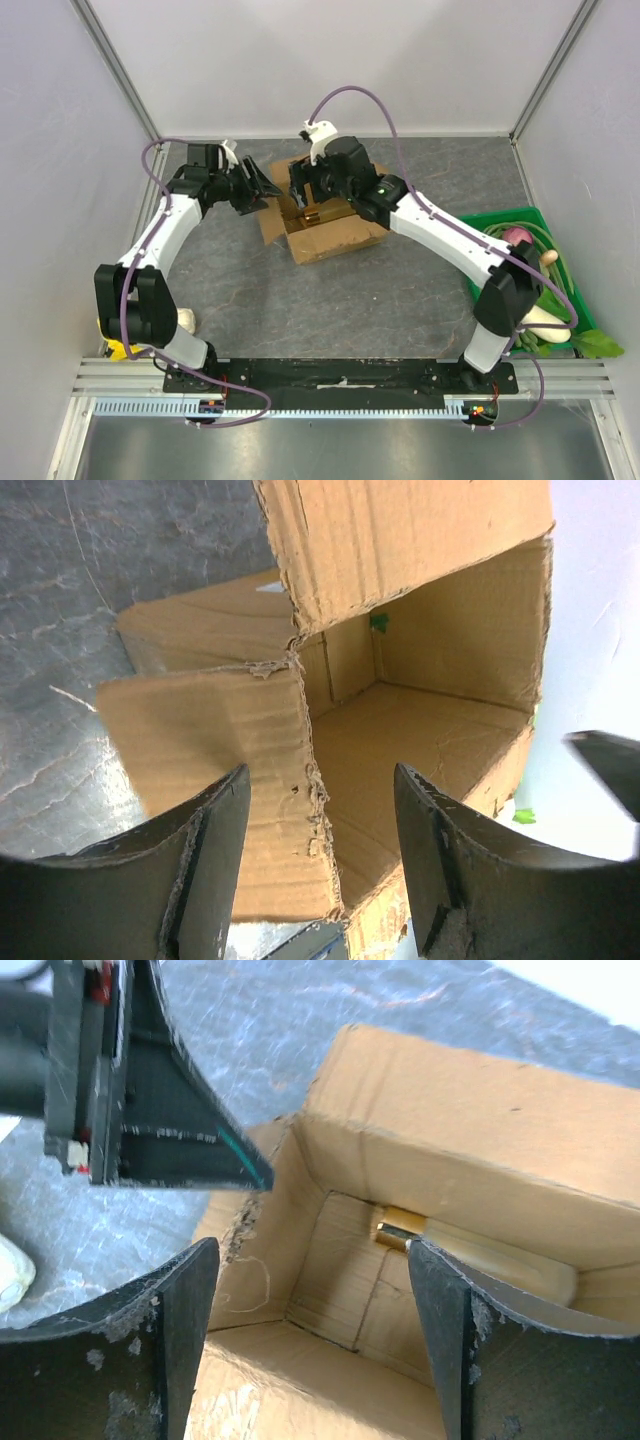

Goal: Unpack the express box

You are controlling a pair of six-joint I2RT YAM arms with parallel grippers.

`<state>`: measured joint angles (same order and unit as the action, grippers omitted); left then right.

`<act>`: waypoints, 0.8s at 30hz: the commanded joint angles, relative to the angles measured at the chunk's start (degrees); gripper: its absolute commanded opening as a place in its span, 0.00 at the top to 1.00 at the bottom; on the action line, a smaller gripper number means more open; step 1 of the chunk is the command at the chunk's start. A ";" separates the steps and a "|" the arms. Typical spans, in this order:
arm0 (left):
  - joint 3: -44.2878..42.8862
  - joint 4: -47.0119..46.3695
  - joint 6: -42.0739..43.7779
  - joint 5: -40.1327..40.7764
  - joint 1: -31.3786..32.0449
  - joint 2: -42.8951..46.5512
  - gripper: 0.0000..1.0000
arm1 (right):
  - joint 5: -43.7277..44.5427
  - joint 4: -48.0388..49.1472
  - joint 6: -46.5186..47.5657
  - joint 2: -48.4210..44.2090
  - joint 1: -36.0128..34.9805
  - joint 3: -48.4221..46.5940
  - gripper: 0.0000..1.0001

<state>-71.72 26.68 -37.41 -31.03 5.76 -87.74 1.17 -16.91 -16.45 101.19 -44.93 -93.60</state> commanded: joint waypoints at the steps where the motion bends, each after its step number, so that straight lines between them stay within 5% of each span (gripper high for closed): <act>1: -4.65 6.00 3.39 2.27 2.41 -1.02 0.34 | 8.66 -2.50 0.89 -4.15 1.07 1.14 0.16; 6: -7.82 13.75 4.54 14.32 5.49 -1.38 0.34 | 10.69 -3.84 0.81 -4.33 2.82 2.37 0.17; 19: -18.79 19.99 5.50 19.51 10.06 -12.27 0.44 | 14.12 -4.19 1.77 -5.47 4.58 4.74 0.16; 23: -21.70 20.96 7.52 20.39 10.15 -14.03 0.56 | 15.35 -4.54 1.77 -6.44 5.37 5.62 0.16; 24: -23.10 21.31 7.96 20.74 10.15 -14.82 0.66 | 15.53 -4.45 1.86 -6.53 5.46 5.88 0.16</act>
<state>-89.65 46.04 -33.39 -12.40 15.53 -100.97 14.17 -21.69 -15.38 97.45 -40.29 -88.38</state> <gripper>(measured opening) 0.460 0.837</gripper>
